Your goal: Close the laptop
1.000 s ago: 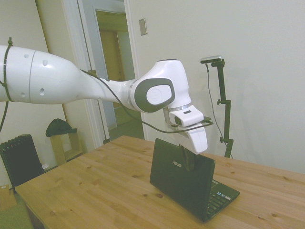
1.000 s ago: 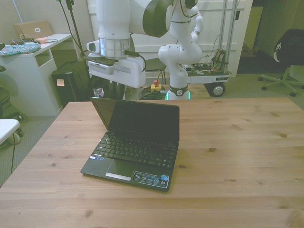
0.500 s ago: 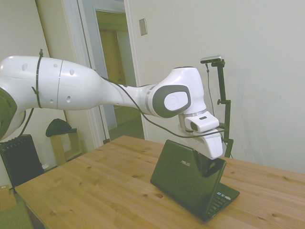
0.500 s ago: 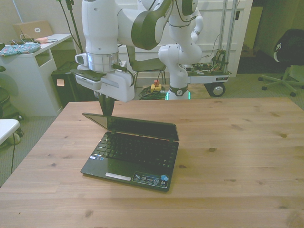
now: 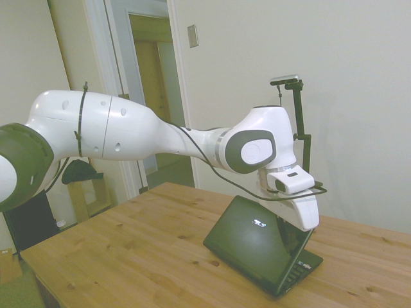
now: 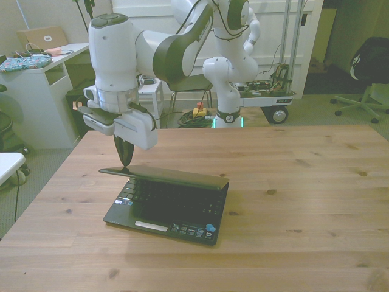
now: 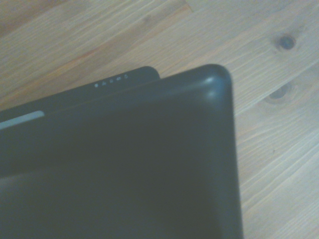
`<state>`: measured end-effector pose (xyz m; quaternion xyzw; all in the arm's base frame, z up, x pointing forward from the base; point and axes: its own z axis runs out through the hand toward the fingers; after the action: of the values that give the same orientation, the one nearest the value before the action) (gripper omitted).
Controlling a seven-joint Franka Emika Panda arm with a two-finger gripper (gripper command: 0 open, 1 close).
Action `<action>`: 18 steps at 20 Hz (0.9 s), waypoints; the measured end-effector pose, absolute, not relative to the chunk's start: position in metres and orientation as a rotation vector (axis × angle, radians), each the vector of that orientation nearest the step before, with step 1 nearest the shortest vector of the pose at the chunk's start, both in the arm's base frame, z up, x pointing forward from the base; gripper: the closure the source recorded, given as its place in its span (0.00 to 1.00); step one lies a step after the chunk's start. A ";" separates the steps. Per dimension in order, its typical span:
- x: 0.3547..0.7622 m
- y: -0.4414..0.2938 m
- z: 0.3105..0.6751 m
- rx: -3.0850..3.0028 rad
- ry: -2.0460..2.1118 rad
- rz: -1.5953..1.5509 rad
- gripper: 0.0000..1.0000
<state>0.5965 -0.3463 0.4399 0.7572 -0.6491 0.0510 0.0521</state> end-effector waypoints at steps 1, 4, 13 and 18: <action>0.598 -0.350 0.436 2.298 -1.978 0.162 1.00; 0.602 -0.364 0.421 2.280 -1.986 0.183 1.00; 0.604 -0.353 0.465 2.377 -1.913 0.268 1.00; 0.596 -0.316 0.528 2.509 -1.827 0.308 1.00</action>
<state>0.5959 -0.3160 0.5277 0.8044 -0.5858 0.0989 0.0112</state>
